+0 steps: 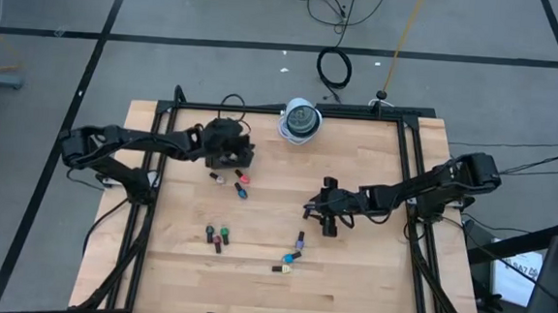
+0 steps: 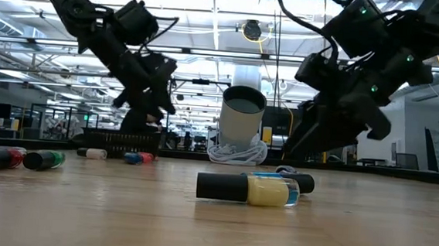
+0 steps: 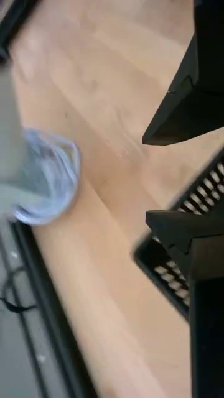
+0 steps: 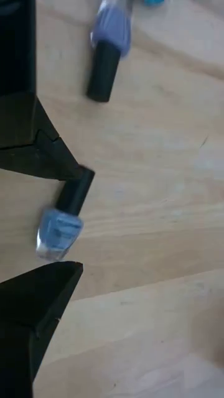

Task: Pick & Place Nail Polish
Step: Adjust the black basket

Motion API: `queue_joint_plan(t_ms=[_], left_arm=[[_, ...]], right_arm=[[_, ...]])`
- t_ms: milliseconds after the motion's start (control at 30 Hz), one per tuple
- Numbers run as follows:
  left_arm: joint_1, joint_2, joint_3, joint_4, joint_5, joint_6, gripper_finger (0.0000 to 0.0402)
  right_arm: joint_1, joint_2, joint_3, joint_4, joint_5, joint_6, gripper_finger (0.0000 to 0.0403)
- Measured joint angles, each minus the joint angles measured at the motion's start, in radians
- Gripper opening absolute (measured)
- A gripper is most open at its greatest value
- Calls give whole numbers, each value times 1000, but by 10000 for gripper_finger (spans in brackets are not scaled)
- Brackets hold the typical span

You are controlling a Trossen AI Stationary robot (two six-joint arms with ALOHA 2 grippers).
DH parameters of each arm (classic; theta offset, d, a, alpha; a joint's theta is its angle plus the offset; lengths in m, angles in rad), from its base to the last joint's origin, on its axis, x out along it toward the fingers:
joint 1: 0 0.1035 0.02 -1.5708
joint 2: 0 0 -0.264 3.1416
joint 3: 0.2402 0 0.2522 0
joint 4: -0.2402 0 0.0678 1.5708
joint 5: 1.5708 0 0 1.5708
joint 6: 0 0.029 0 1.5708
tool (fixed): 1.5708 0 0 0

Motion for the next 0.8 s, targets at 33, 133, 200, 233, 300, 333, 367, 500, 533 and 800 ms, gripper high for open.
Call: queue_joint_plan(t_ms=[33, 133, 200, 233, 300, 333, 367, 500, 533, 800], left_arm=[[-7, 0, 0, 4, -1, 12, 179], [-14, 0, 0, -10, -1, 33, 179], [-9, 0, 0, -42, -9, 33, 179], [-5, 0, 0, -69, -17, 30, 179], [3, 0, 0, -137, -27, -6, 179], [8, 0, 0, -176, -28, -32, 179], [10, 0, 0, -216, -34, -62, 179], [4, 0, 0, -366, -87, -204, 179], [1, 0, 0, -399, -100, -233, 179], [-6, 0, 0, -630, -252, -336, 179]], right_arm=[[0, 6, 0, -1, 1, 1, 212], [0, 14, 0, -1, 3, 6, 212], [0, 13, -1, 9, 3, 6, 212], [0, 13, 0, 13, 3, 6, 212], [-2, 13, 0, 23, 4, 6, 212], [-2, 13, 0, 28, 7, 6, 212], [-2, 13, 0, 29, 16, 6, 212], [-7, 13, 0, 29, 31, 6, 212], [-9, 13, 0, 29, 30, 6, 212], [-31, 13, 0, 29, 30, 6, 212]])
